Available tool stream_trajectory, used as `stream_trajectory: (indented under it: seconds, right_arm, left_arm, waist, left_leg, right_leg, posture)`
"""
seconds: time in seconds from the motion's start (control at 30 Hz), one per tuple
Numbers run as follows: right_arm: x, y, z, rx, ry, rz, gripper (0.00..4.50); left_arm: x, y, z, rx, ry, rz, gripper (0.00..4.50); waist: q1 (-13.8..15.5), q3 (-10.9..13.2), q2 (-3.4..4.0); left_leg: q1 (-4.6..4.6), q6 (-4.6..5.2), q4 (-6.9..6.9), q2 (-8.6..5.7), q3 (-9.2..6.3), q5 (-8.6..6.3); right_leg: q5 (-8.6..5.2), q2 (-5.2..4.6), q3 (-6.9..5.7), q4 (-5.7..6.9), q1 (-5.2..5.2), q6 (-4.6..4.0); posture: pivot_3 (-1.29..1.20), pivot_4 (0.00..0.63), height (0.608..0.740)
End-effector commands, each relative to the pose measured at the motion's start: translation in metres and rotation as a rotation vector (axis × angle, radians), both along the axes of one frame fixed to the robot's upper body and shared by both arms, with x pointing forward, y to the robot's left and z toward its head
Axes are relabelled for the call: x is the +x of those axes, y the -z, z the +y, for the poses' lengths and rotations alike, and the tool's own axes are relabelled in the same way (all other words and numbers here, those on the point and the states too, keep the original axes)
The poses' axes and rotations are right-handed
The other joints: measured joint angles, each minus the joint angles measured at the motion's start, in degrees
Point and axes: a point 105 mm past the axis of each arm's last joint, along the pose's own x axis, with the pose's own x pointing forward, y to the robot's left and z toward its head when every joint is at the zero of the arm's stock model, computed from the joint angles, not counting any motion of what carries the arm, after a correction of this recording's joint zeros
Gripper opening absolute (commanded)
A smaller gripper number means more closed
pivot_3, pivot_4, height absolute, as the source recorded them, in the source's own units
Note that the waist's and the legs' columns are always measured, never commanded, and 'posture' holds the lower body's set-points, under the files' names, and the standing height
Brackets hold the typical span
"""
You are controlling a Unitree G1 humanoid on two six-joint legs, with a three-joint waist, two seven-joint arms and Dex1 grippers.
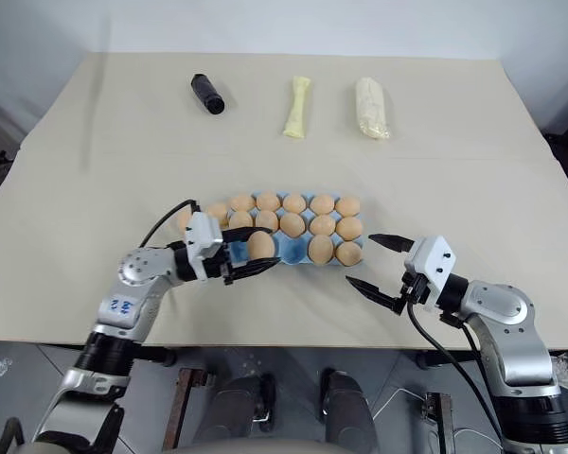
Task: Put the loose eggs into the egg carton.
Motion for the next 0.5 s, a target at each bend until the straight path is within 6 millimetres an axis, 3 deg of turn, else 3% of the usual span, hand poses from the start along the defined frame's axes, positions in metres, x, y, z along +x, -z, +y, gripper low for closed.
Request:
stream_trajectory:
  seconds: [0.03,0.23,0.4,0.5]
  right_arm:
    - [-0.005,-0.014,0.003,0.008,0.013,-0.063,4.5]
    - [-0.008,-0.014,0.008,0.026,0.031,-0.067,4.5]
    - [-0.008,-0.016,0.01,0.028,0.029,-0.069,4.5]
    - [-0.006,-0.016,0.012,0.03,0.014,-0.07,4.5]
  left_arm:
    - [0.007,-0.005,-0.013,0.0,-0.002,-0.043,2.5]
    - [0.012,-0.004,-0.029,0.024,0.047,-0.068,2.5]
    - [0.015,-0.01,-0.007,0.014,-0.016,-0.115,4.03]
    - [0.01,-0.011,0.019,0.011,-0.056,-0.131,4.03]
  waist:
    - [0.0,0.0,0.0]
    - [0.0,0.0,0.0]
    - [-0.2,0.0,0.0]
    - [-0.3,0.0,0.0]
  left_leg:
    - [-0.02,-0.02,0.17,0.05,0.0,-0.08]
    - [0.0,-0.14,0.37,0.15,0.07,-0.17]
    - [-0.01,-0.11,0.34,0.16,0.08,-0.16]
    - [0.01,-0.08,0.3,0.23,0.08,-0.14]
  right_leg:
    - [0.0,0.03,0.0,0.04,0.04,0.0]
    - [0.15,0.11,0.06,0.04,0.1,-0.03]
    - [0.16,0.11,0.1,0.01,0.07,-0.02]
    - [0.15,0.15,0.05,0.03,0.04,-0.05]
  posture:
    - [0.0,0.15,0.74]
    - [0.0,0.15,0.74]
    - [0.0,0.15,0.74]
    - [0.0,0.15,0.74]
